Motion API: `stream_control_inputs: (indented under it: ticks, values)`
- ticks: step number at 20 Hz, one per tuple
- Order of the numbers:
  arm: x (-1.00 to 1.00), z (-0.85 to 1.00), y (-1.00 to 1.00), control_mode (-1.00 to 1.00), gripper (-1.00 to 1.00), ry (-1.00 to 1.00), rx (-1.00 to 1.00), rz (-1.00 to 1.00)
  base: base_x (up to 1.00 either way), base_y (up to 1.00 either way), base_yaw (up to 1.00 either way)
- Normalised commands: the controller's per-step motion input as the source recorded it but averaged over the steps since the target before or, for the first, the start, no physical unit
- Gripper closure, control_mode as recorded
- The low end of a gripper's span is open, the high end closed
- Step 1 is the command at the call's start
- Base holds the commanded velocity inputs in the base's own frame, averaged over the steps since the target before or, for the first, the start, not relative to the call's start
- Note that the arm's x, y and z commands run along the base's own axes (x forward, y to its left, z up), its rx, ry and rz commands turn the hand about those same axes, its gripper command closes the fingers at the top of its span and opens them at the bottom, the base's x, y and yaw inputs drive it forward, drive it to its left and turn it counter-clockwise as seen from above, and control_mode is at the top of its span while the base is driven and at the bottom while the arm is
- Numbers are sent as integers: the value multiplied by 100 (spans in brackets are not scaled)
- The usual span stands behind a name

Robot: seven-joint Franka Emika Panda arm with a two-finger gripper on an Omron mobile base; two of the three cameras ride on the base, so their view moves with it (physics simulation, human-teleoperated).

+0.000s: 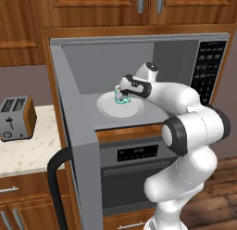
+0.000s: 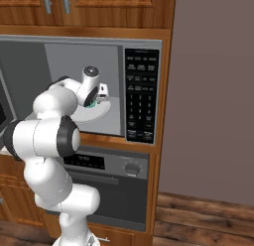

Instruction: Pick the cup of tea, navigate to the dining table, and place it on the saucer.

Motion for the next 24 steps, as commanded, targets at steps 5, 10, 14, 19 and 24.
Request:
stream_control_inputs:
  ticks: [5, 10, 14, 19, 24]
  values:
    - [0, 0, 0, -100, 100, 0, 0, 0, 0, 0, 0]
    - [0, 0, 0, -100, 100, 0, 0, 0, 0, 0, 0]
    - [-6, 0, 0, -100, 100, 0, 0, 0, 0, 0, 0]
    - [-75, 0, -3, -100, 100, -4, 0, 0, 0, 0, 0]
    - [-100, 10, -12, -100, 100, -1, 1, 0, 0, 0, 0]
